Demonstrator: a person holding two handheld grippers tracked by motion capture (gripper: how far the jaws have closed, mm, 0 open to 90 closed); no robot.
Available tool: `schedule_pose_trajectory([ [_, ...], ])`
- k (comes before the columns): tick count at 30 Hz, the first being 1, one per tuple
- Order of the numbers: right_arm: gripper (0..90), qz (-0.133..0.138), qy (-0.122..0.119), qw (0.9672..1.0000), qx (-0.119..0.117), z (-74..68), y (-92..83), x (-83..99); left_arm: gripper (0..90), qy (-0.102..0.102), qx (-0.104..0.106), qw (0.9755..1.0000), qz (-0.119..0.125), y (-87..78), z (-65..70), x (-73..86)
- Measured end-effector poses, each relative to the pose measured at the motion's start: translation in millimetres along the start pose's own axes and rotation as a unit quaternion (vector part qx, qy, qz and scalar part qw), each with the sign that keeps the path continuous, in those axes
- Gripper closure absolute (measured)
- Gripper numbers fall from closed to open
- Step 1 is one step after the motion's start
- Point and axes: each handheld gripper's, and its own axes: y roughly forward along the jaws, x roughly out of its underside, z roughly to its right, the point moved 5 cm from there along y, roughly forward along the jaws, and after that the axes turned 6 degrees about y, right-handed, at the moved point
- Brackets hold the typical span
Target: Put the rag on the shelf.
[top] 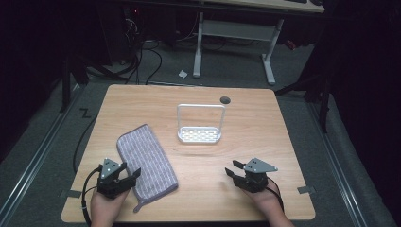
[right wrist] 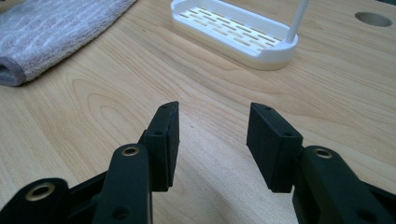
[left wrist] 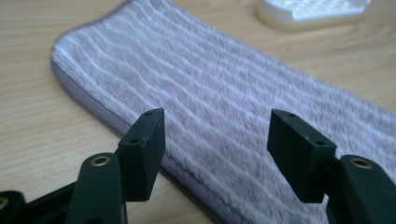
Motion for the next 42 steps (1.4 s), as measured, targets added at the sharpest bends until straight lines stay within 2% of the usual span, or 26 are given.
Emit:
schedule_pose_trajectory([
  [1, 54.1, 0.0, -0.001, 1.0, 0.003, 0.3, 0.3, 0.4, 36.7, 0.002, -0.002, 1.0, -0.001, 0.4, -1.3, -0.6],
  [4, 54.1, -0.004, 0.0, 1.0, 0.008, -0.2, 0.0, 3.0, 37.3, -0.022, 0.017, 0.9995, 0.017, 0.2, -5.7, -5.1],
  [6, 54.2, -0.006, -0.002, 0.9999, 0.011, -1.2, 0.0, 4.6, 37.6, -0.031, 0.018, 0.9991, 0.021, 0.1, -8.6, -6.5],
  [8, 54.2, -0.007, -0.003, 0.9999, 0.012, -1.8, 1.1, 5.3, 38.0, -0.044, 0.029, 0.9982, 0.028, -0.9, -9.4, -7.0],
  [9, 54.2, -0.007, -0.003, 0.9999, 0.012, -1.8, 1.1, 5.3, 38.2, -0.044, 0.029, 0.9982, 0.028, -0.9, -9.4, -7.0],
  [10, 54.2, -0.008, 0.001, 0.9999, 0.012, -2.4, 3.2, 5.5, 38.9, -0.042, 0.034, 0.9982, 0.026, -1.5, -7.5, -6.3],
  [11, 54.2, -0.01, 0.001, 0.9999, 0.013, -2.6, 4.3, 5.7, 46.5, -0.035, 0.037, 0.9983, 0.03, -2.9, -5.6, -6.0],
  [12, 54.2, -0.012, 0.002, 0.9999, 0.012, -3.2, 5.6, 6.0, 64.7, -0.028, 0.036, 0.9985, 0.031, -3.7, -3.9, -6.4],
  [14, 54.3, -0.014, 0.001, 0.9998, 0.011, -4.5, 7.9, 6.9, 82.3, -0.027, 0.035, 0.9988, 0.021, -0.2, -1.6, -7.5],
  [15, 54.3, -0.016, 0.001, 0.9998, 0.012, -5.4, 9.0, 7.4, 87.3, -0.021, 0.035, 0.9992, 0.007, 3.6, -0.1, -6.8],
  [16, 54.4, -0.017, 0.0, 0.9998, 0.011, -6.1, 9.9, 7.9, 90.0, -0.015, 0.036, 0.9992, -0.004, 8.1, 2.1, -5.5],
  [19, 54.4, -0.021, -0.001, 0.9997, 0.01, -8.0, 11.7, 8.4, 90.0, 0.004, 0.045, 0.9978, -0.048, 21.3, 8.9, 1.4],
  [22, 54.4, -0.02, -0.003, 0.9997, 0.01, -9.2, 11.6, 8.3, 90.0, 0.012, 0.047, 0.9976, -0.05, 22.1, 12.0, 1.3],
  [26, 54.4, -0.02, 0.0, 0.9997, 0.01, -8.9, 11.0, 9.0, 90.0, 0.03, 0.065, 0.9963, -0.048, 20.1, 27.0, 3.7],
  [27, 54.4, -0.02, 0.0, 0.9997, 0.01, -8.9, 11.0, 9.0, 90.0, 0.03, 0.065, 0.9963, -0.048, 20.1, 27.0, 3.7],
  [28, 54.5, -0.02, 0.0, 0.9998, 0.01, -8.8, 10.8, 9.1, 90.0, 0.037, 0.07, 0.9957, -0.049, 19.5, 31.9, 4.0],
  [29, 54.6, -0.017, 0.0, 0.9998, 0.009, -8.8, 10.0, 8.5, 90.0, 0.05, 0.082, 0.994, -0.052, 18.4, 43.4, 4.4],
  [33, 55.3, -0.014, 0.0, 0.9999, 0.006, -10.0, 7.7, 7.2, 90.0, 0.085, 0.106, 0.9889, -0.058, 18.2, 69.0, 3.7],
  [34, 55.5, -0.012, 0.0, 0.9999, 0.005, -10.6, 7.4, 6.6, 90.0, 0.085, 0.106, 0.9889, -0.058, 18.2, 69.0, 3.7],
  [35, 55.8, -0.011, 0.0, 0.9999, 0.003, -11.3, 7.3, 6.0, 90.0, 0.097, 0.12, 0.9862, -0.06, 18.8, 80.6, 3.1],
  [36, 56.1, -0.01, 0.002, 0.9999, 0.001, -12.6, 7.2, 5.4, 90.0, 0.104, 0.125, 0.9848, -0.061, 19.0, 86.2, 2.9],
  [37, 56.1, -0.01, 0.002, 0.9999, 0.001, -12.6, 7.2, 5.4, 90.0, 0.104, 0.125, 0.9848, -0.061, 19.0, 86.2, 2.9],
  [38, 57.1, -0.007, 0.001, 1.0, -0.006, -16.2, 7.8, 3.6, 90.0, 0.115, 0.138, 0.9818, -0.062, 19.7, 97.5, 2.4],
  [42, 59.6, -0.007, -0.005, 0.9998, -0.017, -26.4, 10.2, 1.2, 90.0, 0.129, 0.166, 0.9758, -0.06, 22.4, 120.9, 1.2],
])
